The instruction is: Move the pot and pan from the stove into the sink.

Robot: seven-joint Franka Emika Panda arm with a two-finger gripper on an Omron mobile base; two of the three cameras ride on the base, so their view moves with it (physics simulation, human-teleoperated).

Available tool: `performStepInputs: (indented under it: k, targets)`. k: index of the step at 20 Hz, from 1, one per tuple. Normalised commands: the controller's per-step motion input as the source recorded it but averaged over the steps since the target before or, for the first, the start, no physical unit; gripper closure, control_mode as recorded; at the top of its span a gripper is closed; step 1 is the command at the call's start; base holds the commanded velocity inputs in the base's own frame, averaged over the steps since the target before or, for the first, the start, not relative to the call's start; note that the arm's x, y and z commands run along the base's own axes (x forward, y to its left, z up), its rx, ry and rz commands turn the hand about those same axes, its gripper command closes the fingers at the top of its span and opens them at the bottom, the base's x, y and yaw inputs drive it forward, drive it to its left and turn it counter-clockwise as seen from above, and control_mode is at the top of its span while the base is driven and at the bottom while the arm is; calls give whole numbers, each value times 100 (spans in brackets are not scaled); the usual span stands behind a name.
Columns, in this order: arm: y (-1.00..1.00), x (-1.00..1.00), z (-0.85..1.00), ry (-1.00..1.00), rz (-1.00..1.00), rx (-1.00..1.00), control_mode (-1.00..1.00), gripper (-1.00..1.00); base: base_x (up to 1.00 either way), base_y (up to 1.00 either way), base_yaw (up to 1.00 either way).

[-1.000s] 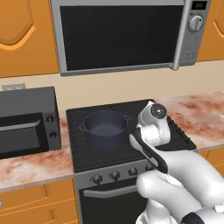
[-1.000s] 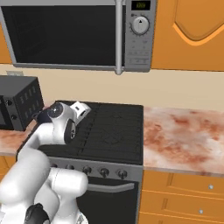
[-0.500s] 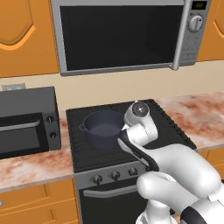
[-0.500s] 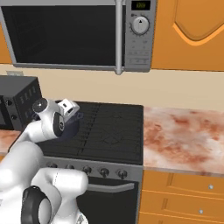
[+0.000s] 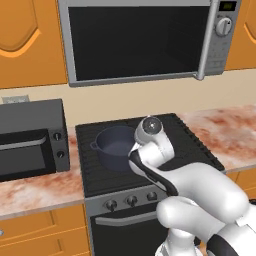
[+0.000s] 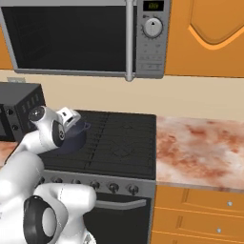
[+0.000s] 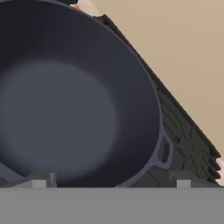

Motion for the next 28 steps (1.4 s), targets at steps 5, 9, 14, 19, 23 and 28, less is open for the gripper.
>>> performStepInputs:
  k: [5, 9, 14, 19, 23, 28]
  targets:
    - [29, 0, 0, 0, 0, 2, -100, -100, 0, 0, 0]
    - [16, 0, 0, 0, 0, 0, -100, -100, 0, 0, 0]
    - [11, -2, -10, 3, 6, 0, -100, -100, 0, 0, 0]
    - [-1, -2, -9, 8, 17, 0, -100, -100, 0, 0, 0]
    - [0, -1, -5, 7, 15, 0, -100, -100, 0, 0, 0]
    - [0, 0, 0, 0, 0, 0, -100, -100, 0, 0, 0]
